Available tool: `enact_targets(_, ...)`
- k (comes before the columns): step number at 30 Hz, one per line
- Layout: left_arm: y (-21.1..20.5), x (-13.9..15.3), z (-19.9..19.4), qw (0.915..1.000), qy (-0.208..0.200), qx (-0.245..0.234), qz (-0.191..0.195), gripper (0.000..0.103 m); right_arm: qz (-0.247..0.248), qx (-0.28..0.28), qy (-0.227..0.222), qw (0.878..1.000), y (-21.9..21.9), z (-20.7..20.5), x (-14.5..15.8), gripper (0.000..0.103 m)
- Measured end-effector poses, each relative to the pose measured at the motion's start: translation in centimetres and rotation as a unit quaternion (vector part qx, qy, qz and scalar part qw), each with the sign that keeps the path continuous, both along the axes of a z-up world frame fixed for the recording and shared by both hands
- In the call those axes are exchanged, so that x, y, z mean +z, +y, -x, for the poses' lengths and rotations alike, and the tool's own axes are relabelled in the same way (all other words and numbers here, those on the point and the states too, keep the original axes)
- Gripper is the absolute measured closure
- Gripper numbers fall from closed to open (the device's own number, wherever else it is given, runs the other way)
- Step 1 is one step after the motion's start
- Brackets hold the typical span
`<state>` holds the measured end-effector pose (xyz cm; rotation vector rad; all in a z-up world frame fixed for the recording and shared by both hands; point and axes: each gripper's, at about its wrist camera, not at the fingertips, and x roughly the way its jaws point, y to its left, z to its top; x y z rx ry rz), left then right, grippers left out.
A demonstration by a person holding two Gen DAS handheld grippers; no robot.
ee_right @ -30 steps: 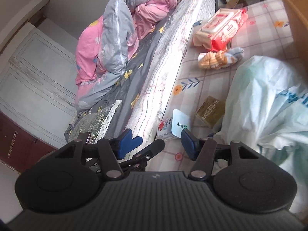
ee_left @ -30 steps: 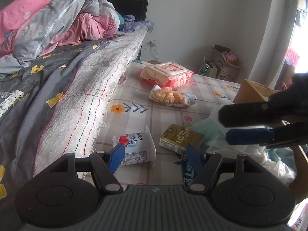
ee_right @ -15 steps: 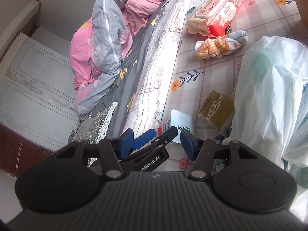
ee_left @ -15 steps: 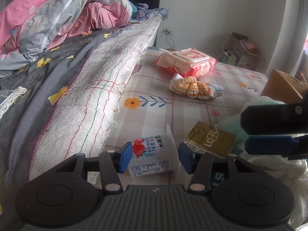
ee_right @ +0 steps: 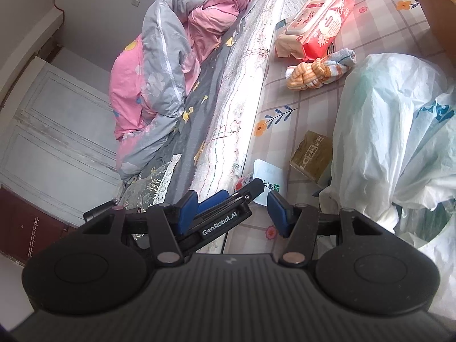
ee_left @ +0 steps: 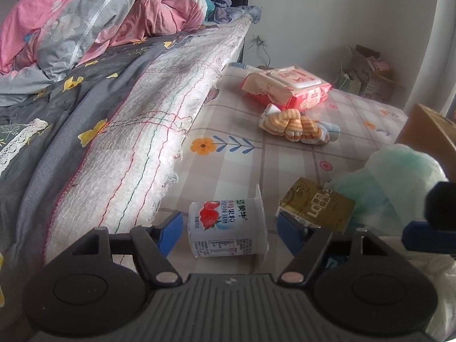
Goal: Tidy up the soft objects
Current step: 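Grasp the white yogurt cup with the right gripper and lift it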
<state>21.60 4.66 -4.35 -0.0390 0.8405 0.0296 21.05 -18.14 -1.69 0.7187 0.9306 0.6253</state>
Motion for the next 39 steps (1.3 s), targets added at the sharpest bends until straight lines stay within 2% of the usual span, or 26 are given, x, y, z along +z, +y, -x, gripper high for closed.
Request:
enact_targets(1, -0.1, -0.3, -0.4, 0.9999, 0.008, 0.000, -0.007, 0.029, -0.001, 0.000, 0.000, 1.000, -0.1, 0.1, 0.0, 0.049)
enact_targets(3, 0.0, -1.0, -0.8, 0.9998, 0.018, 0.000, -0.011, 0.037, -0.003, -0.003, 0.000, 1.000, -0.3, 0.3, 0.0, 0.049)
enact_targets(4, 0.2, -1.1, -0.7, 0.9999, 0.016, 0.000, -0.001, 0.040, -0.004, -0.004, 0.000, 1.000, -0.5, 0.4, 0.0, 0.049)
enact_targets(7, 0.5, -1.0, -0.1, 0.9998, 0.010, 0.000, 0.017, 0.041, -0.005, -0.010, -0.002, 1.000, -1.0, 0.6, 0.1, 0.049)
enact_targets(8, 0.6, -0.9, 0.2, 0.9994, 0.014, -0.003, 0.033, 0.041, -0.005, -0.012, -0.002, 1.000, -1.2, 0.6, 0.1, 0.049)
enact_targets(11, 1.6, -0.6, 1.5, 0.9900, 0.037, -0.019, 0.135, 0.041, -0.006, -0.017, 0.000, 1.000, -1.7, 0.7, 0.0, 0.048)
enact_targets(13, 2.3, -0.9, 2.3, 0.9761, 0.061, -0.030, 0.207, 0.041, -0.007, -0.018, 0.001, 1.000, -1.8, 0.8, -0.1, 0.048)
enact_targets(14, 2.7, -1.4, 2.9, 0.9662, 0.073, -0.034, 0.245, 0.041, -0.007, -0.017, 0.002, 1.000, -1.8, 0.8, -0.1, 0.048)
enact_targets(15, 3.0, -1.9, 3.3, 0.9583, 0.083, -0.034, 0.271, 0.041, -0.007, -0.016, 0.003, 1.000, -1.7, 0.8, -0.2, 0.048)
enact_targets(16, 3.3, -2.3, 3.8, 0.9541, 0.084, -0.034, 0.285, 0.041, -0.007, -0.013, 0.003, 1.000, -1.6, 0.9, -0.2, 0.048)
enact_targets(18, 3.7, -2.3, 4.8, 0.9564, 0.069, -0.032, 0.282, 0.040, -0.005, -0.011, 0.003, 1.000, -1.4, 1.0, -0.2, 0.048)
enact_targets(21, 4.4, -2.0, 5.8, 0.9631, 0.050, -0.021, 0.264, 0.034, -0.002, -0.009, 0.008, 1.000, -1.1, 1.1, -0.5, 0.048)
enact_targets(25, 5.6, -1.2, 6.9, 0.9739, 0.025, -0.011, 0.225, 0.033, 0.004, -0.004, 0.010, 1.000, -0.4, 1.3, -0.6, 0.048)
enact_targets(27, 5.9, -1.0, 7.4, 0.9765, 0.019, -0.018, 0.214, 0.032, 0.007, -0.002, 0.010, 1.000, 0.0, 1.2, -0.7, 0.048)
enact_targets(30, 6.0, -0.7, 8.2, 0.9784, 0.015, -0.036, 0.203, 0.025, 0.012, 0.005, 0.016, 1.000, 0.8, 1.0, -1.0, 0.047)
enact_targets(31, 5.9, -0.7, 8.4, 0.9795, 0.012, -0.045, 0.196, 0.020, 0.015, 0.008, 0.018, 1.000, 1.2, 0.9, -1.2, 0.047)
enact_targets(34, 4.7, -0.2, 9.4, 0.9855, -0.004, -0.079, 0.150, 0.012, 0.027, 0.016, 0.023, 0.999, 2.2, 0.7, -1.7, 0.047)
enact_targets(37, 2.5, -0.5, 9.7, 0.9898, -0.014, -0.115, 0.082, 0.011, 0.042, 0.021, 0.028, 0.999, 3.2, 0.2, -2.3, 0.047)
enact_targets(39, 1.5, -0.9, 9.5, 0.9910, -0.015, -0.123, 0.051, 0.011, 0.053, 0.022, 0.030, 0.998, 3.9, 0.0, -2.9, 0.048)
